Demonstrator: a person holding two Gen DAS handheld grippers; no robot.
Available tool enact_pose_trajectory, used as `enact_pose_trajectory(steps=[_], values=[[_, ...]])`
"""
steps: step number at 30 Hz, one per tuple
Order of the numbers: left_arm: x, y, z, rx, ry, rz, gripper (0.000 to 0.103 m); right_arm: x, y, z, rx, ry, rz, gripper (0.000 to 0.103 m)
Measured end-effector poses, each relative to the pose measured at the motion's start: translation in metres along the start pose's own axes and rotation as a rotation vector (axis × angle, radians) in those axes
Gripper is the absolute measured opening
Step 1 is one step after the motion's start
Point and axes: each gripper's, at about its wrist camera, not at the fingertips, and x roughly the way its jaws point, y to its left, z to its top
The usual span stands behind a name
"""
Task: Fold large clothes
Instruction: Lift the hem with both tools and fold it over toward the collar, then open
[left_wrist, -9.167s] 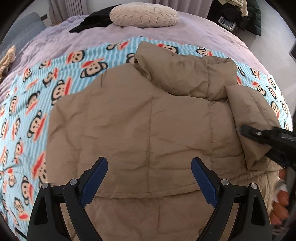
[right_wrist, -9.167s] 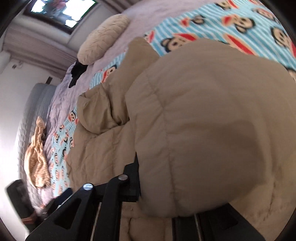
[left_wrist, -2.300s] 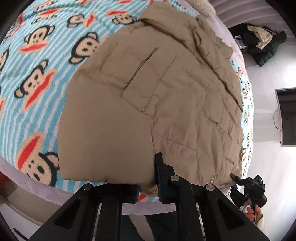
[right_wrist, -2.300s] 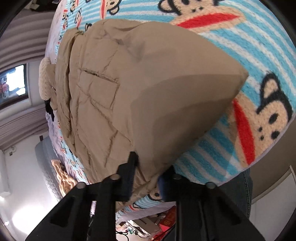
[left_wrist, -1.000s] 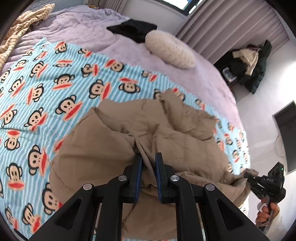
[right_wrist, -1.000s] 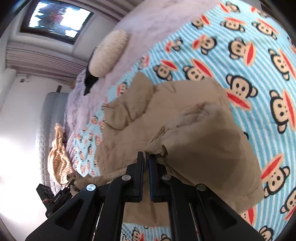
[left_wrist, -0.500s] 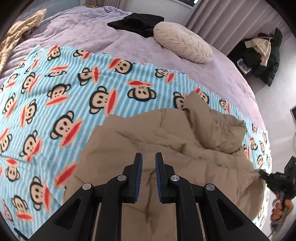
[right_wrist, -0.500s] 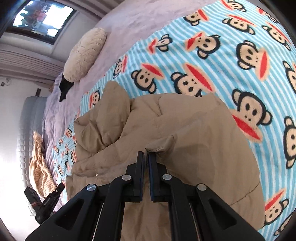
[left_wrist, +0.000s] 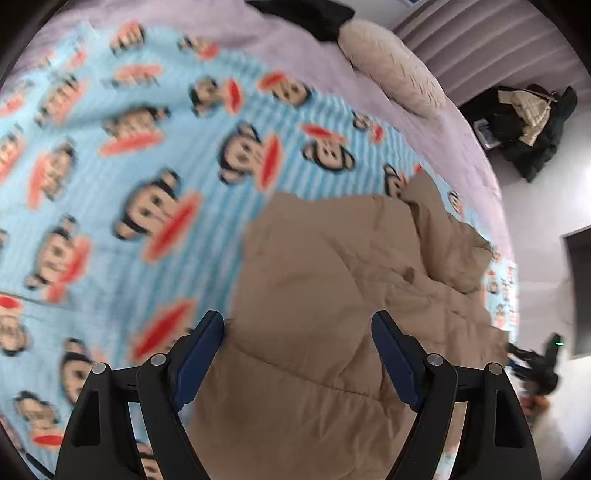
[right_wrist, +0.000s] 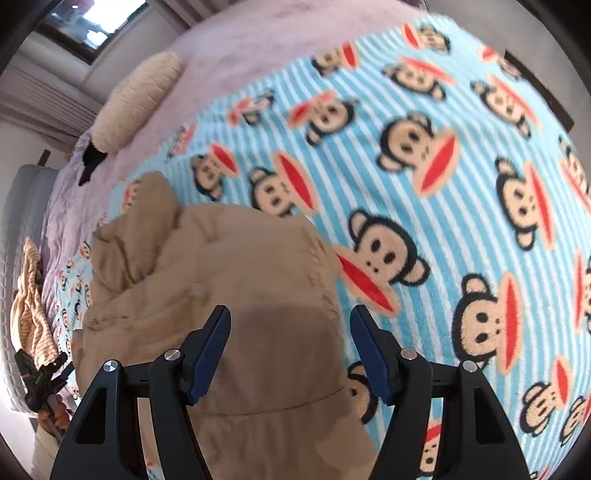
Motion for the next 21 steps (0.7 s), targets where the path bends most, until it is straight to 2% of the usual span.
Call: enact_pose_trajectory(steps=[2, 3, 4, 5, 6, 7, 10, 15, 18, 21], values=[[0.011, -0.004, -0.002, 0.03, 0.032, -0.003, 0.079, 0.012, -0.007, -0.001, 0.022, 0.037, 0.044, 0.071], [0.016, -0.008, -0.004, 0.054, 0.049, 0.002, 0.049, 0.016, -0.007, -0.002, 0.028, 0.05, 0.061, 0.07], [0.02, -0.014, -0.006, 0.091, 0.065, 0.03, 0.027, 0.018, -0.007, -0.004, 0.027, 0.061, 0.071, 0.054], [0.021, -0.019, -0.008, 0.114, 0.066, 0.04, 0.013, 0.02, -0.003, -0.007, 0.012, 0.071, 0.063, 0.035], [0.017, -0.023, -0.01, 0.125, 0.044, 0.048, 0.01, 0.021, 0.002, -0.01, -0.004, 0.08, 0.044, 0.014], [0.008, -0.03, -0.013, 0.143, 0.01, 0.059, 0.01, 0.019, 0.008, -0.014, -0.032, 0.076, 0.02, 0.01], [-0.025, -0.047, -0.021, 0.165, -0.102, 0.075, 0.01, -0.007, 0.036, -0.026, -0.179, -0.017, -0.079, 0.008], [-0.072, -0.073, -0.018, 0.208, -0.233, 0.078, 0.01, -0.059, 0.069, -0.034, -0.304, -0.201, -0.166, 0.008], [-0.068, -0.086, -0.003, 0.244, -0.274, 0.128, 0.01, -0.069, 0.088, -0.023, -0.353, -0.271, -0.206, 0.008], [-0.037, -0.085, 0.014, 0.24, -0.272, 0.223, 0.01, -0.047, 0.095, 0.0, -0.351, -0.259, -0.218, 0.008]])
